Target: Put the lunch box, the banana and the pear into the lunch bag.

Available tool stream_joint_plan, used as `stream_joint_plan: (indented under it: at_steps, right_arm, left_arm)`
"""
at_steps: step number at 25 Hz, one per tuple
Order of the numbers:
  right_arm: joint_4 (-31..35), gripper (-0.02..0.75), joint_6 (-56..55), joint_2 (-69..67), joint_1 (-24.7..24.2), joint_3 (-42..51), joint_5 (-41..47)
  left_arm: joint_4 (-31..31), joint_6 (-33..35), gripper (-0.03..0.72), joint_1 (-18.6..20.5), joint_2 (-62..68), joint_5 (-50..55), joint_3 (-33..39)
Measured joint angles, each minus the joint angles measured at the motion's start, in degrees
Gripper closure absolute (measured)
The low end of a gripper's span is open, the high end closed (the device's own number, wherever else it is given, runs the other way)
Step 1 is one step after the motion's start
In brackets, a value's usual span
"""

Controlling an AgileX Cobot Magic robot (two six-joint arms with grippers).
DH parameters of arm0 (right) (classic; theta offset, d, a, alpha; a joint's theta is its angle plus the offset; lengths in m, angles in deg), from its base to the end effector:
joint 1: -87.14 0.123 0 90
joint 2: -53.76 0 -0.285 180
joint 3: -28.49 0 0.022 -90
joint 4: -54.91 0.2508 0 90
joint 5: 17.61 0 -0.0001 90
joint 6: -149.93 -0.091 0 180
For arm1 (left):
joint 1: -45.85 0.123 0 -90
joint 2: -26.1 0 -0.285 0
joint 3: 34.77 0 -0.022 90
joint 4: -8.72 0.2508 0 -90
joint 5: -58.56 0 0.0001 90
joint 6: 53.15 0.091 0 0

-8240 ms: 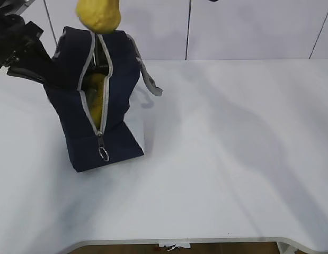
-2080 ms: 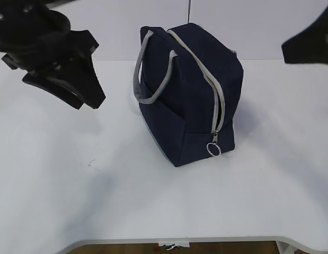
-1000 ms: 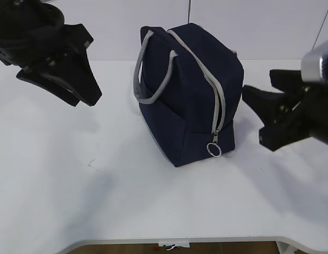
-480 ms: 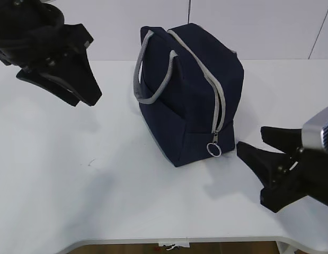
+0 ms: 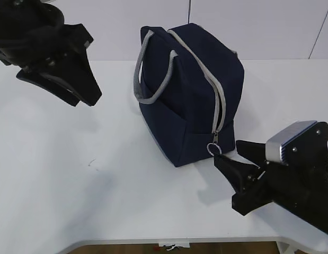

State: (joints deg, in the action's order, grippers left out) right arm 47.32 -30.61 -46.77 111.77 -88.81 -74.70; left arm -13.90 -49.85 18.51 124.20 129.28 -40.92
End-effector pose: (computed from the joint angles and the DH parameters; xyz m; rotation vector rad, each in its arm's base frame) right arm 0.2069 0.1060 0.1438 -0.5311 1.7929 0.3574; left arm 0.2680 -0.1758 0.3383 0.6525 2.7849 -0.6466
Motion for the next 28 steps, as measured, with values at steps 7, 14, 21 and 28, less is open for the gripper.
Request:
stream_joint_plan:
  at_steps: [7,14,21,28]
  right_arm:
    - [0.61,0.302,-0.08,-11.15,0.0,-2.0,-6.74]
    - [0.83,0.302,-0.08,-15.57,0.0,-5.35,-7.57]
    - [1.69,0.302,-0.08,-18.53,0.0,-8.4,-7.61]
    - [4.0,0.302,-0.08,-18.97,0.0,-8.66,-7.61]
  left_arm:
    - [0.0,0.0,0.4,0.0,0.0,0.0,0.0]
    - [0.0,0.0,0.401,0.0,0.0,0.0,0.0]
    - [0.0,0.0,0.402,0.0,0.0,0.0,0.0]
    - [0.0,0.0,0.402,0.0,0.0,0.0,0.0]
